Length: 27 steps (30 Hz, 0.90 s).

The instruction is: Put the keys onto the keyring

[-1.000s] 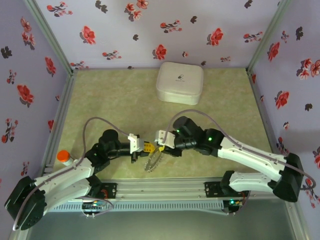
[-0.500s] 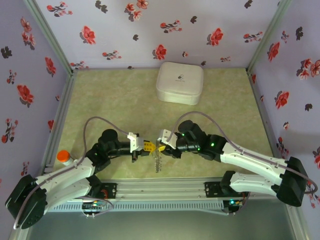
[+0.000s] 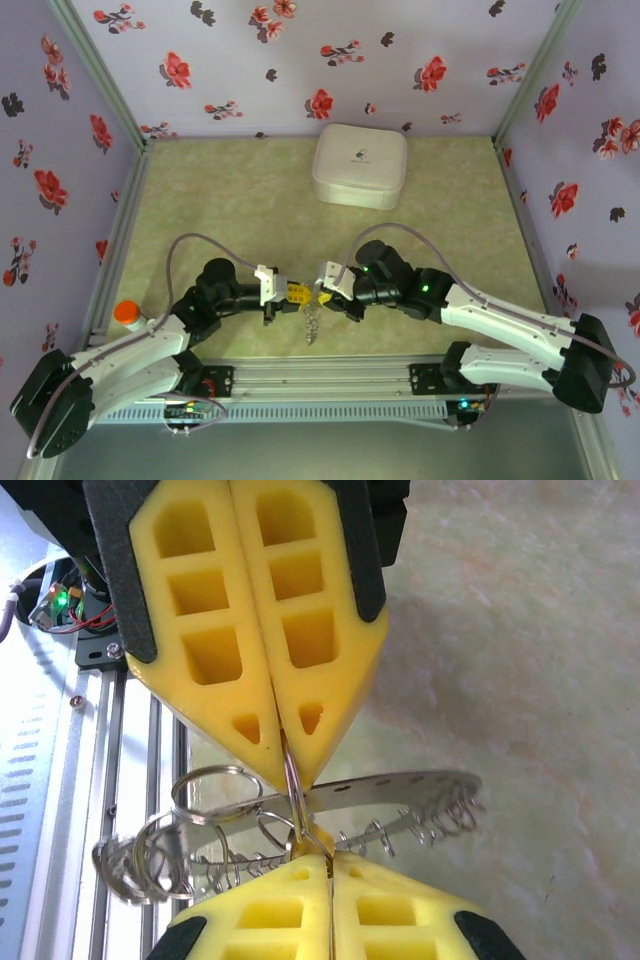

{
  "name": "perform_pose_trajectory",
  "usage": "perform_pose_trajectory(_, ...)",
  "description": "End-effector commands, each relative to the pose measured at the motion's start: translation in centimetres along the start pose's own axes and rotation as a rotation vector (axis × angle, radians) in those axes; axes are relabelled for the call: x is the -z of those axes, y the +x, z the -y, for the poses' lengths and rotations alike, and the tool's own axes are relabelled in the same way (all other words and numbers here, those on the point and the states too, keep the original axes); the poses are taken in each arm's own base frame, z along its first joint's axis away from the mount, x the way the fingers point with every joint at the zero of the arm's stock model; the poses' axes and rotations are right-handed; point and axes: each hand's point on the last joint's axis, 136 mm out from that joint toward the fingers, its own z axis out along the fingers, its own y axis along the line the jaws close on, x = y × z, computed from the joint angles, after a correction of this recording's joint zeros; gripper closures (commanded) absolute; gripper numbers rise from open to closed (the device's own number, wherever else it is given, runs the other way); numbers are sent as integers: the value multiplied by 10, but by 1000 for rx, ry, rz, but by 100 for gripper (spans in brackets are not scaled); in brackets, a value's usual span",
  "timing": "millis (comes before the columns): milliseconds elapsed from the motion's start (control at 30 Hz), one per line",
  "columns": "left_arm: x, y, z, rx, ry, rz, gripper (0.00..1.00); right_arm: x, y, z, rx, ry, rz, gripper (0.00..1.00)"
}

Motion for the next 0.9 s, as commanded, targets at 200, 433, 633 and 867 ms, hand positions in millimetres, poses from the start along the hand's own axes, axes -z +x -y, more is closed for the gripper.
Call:
perform_pose_trajectory(200,4,-16,1,-43,1,57,100,0,-4,-2,0,-22,-14,99)
perform_pose_trajectory(433,4,-17,1,-44,1,58,100,-7,-10,-3,-35,-44,21,100)
perform_pose_trajectory(633,4,-18,2,-43,2,59,100,0,-7,2,-28,6,13,97)
perform_pose_trajectory(867,3,-16,1,-38,4,55,100,11,-4,6,-12,65,30,81)
